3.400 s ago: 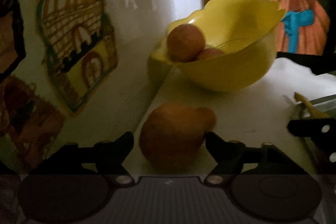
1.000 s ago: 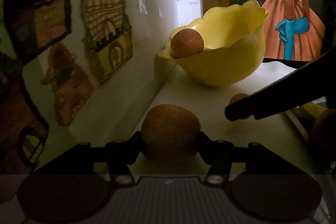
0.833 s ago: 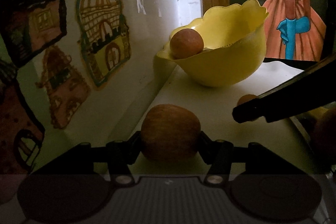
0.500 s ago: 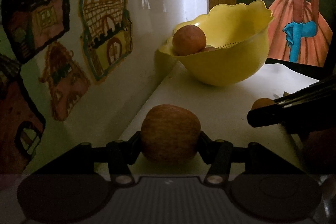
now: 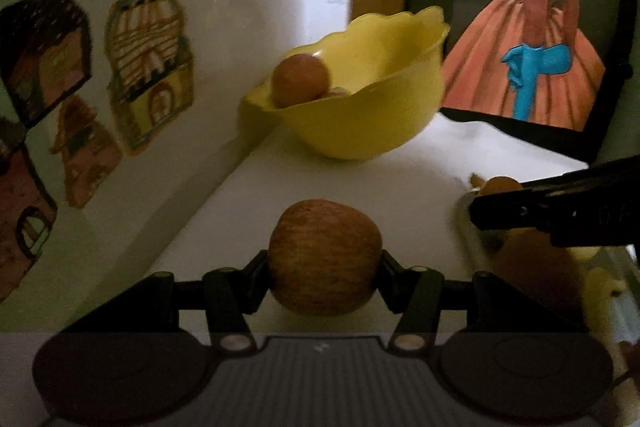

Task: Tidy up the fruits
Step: 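Carry the pear toward the metal tray with the left tool while the right tool carries the tangerine, then lower the pear into the tray and open the left tool while the right tool releases the tangerine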

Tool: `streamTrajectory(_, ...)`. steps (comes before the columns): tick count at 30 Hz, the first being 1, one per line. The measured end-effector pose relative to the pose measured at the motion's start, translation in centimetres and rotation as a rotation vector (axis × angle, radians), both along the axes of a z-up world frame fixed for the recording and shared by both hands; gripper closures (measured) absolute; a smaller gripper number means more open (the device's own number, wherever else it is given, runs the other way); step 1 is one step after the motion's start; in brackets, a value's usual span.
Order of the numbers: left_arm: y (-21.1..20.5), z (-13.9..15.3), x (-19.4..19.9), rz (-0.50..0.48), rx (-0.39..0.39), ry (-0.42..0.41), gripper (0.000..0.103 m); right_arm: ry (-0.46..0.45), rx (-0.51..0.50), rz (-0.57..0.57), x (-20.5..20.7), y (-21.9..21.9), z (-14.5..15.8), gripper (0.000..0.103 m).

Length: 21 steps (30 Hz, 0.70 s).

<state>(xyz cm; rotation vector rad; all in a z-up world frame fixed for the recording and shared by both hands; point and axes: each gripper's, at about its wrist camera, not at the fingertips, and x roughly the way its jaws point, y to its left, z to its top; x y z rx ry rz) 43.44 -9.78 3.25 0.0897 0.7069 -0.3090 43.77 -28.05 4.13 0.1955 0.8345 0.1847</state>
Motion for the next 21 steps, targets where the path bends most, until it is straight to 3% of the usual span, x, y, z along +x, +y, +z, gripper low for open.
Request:
streamTrajectory(7,-3.2,1.2,-1.2,-0.077,-0.041,-0.020,0.044,-0.047,-0.054,-0.078,-3.3,-3.6,0.5,0.068)
streamTrajectory(21,-8.1,3.4,-3.7,-0.198,-0.108,-0.036,0.044,-0.031,-0.100,-0.226,-9.7,-9.1,0.6,0.068)
